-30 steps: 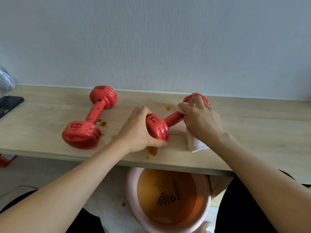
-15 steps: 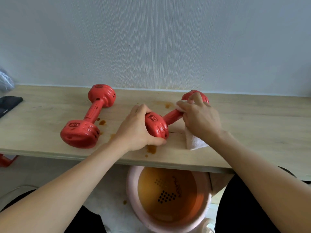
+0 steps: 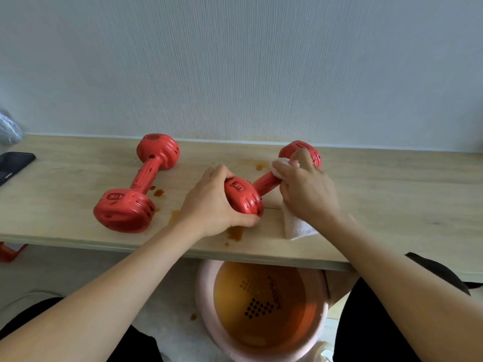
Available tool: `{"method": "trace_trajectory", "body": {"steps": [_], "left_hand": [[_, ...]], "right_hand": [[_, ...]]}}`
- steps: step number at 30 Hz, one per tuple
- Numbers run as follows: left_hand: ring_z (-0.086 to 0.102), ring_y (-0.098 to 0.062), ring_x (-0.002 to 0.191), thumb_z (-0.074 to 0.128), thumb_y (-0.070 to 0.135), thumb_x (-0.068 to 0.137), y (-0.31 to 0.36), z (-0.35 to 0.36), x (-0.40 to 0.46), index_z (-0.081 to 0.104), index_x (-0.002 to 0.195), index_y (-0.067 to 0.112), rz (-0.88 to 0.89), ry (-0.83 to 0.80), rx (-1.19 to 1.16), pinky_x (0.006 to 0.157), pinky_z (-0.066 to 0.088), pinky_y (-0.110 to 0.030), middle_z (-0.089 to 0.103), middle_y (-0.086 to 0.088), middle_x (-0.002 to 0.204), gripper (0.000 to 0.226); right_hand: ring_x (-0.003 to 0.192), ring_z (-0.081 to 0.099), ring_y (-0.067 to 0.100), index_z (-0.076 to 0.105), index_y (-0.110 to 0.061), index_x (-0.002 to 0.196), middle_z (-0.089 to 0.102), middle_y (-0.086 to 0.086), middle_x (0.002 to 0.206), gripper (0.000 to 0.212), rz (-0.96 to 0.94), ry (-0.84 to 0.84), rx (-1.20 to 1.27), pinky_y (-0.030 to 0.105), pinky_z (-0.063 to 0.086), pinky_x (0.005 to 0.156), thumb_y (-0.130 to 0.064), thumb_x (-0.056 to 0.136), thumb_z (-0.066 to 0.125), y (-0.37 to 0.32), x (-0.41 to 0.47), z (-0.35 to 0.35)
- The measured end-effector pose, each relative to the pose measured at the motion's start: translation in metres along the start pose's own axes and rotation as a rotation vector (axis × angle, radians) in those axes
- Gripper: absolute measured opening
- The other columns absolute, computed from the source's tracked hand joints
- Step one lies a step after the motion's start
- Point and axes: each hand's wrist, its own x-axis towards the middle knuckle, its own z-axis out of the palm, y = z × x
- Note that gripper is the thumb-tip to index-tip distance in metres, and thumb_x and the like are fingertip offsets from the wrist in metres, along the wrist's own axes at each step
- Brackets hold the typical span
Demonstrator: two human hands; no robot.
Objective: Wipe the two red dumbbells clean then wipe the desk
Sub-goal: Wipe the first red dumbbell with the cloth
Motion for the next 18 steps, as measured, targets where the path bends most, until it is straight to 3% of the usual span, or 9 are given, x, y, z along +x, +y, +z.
{"method": "trace_trajectory", "body": {"steps": [4,9,13,15,18], "left_hand": [[0.052,-0.013,0.093,0.086,0.055,0.04,0.0,0.0,0.002,0.048,0.107,0.025,-0.016,0.031,-0.013,0.075,0.043,-0.029,0.051,0.008,0.108,0.083],[0.056,-0.01,0.092,0.086,0.056,0.039,0.001,-0.004,0.006,0.053,0.108,0.024,-0.09,-0.029,-0.086,0.072,0.043,-0.024,0.057,0.01,0.102,0.083],[0.058,-0.006,0.092,0.077,0.058,0.054,0.0,-0.007,0.005,0.06,0.104,0.021,-0.235,-0.186,-0.362,0.066,0.038,-0.017,0.063,0.01,0.097,0.064],[0.056,-0.002,0.088,0.073,0.056,0.063,0.0,-0.009,0.004,0.061,0.103,0.022,-0.243,-0.226,-0.375,0.065,0.036,-0.015,0.063,0.012,0.095,0.054],[0.055,-0.003,0.091,0.07,0.06,0.065,-0.001,-0.011,0.003,0.058,0.112,0.02,-0.205,-0.212,-0.302,0.069,0.038,-0.016,0.062,0.009,0.105,0.063]], "right_hand": [[0.088,0.057,0.035,0.058,-0.027,0.12,0.043,0.009,0.12,0.039,-0.241,-0.047,0.092,0.036,0.045,0.064,-0.012,0.085,0.049,-0.018,-0.024,0.001],[0.104,0.053,0.035,0.057,-0.039,0.117,0.041,0.004,0.123,0.035,0.002,0.014,0.02,0.036,0.042,0.066,-0.018,0.09,0.047,0.008,0.006,-0.001],[0.109,0.047,0.034,0.056,-0.039,0.121,0.041,0.002,0.127,0.037,-0.004,0.031,-0.037,0.035,0.039,0.066,-0.017,0.092,0.048,0.007,0.013,0.007],[0.109,0.046,0.034,0.056,-0.04,0.121,0.041,0.001,0.128,0.038,0.004,0.041,-0.013,0.036,0.04,0.067,-0.016,0.092,0.049,0.006,0.014,0.009],[0.111,0.045,0.033,0.055,-0.041,0.122,0.041,0.0,0.128,0.039,0.01,0.025,0.0,0.037,0.042,0.068,-0.016,0.092,0.048,0.006,0.015,0.01]]}}
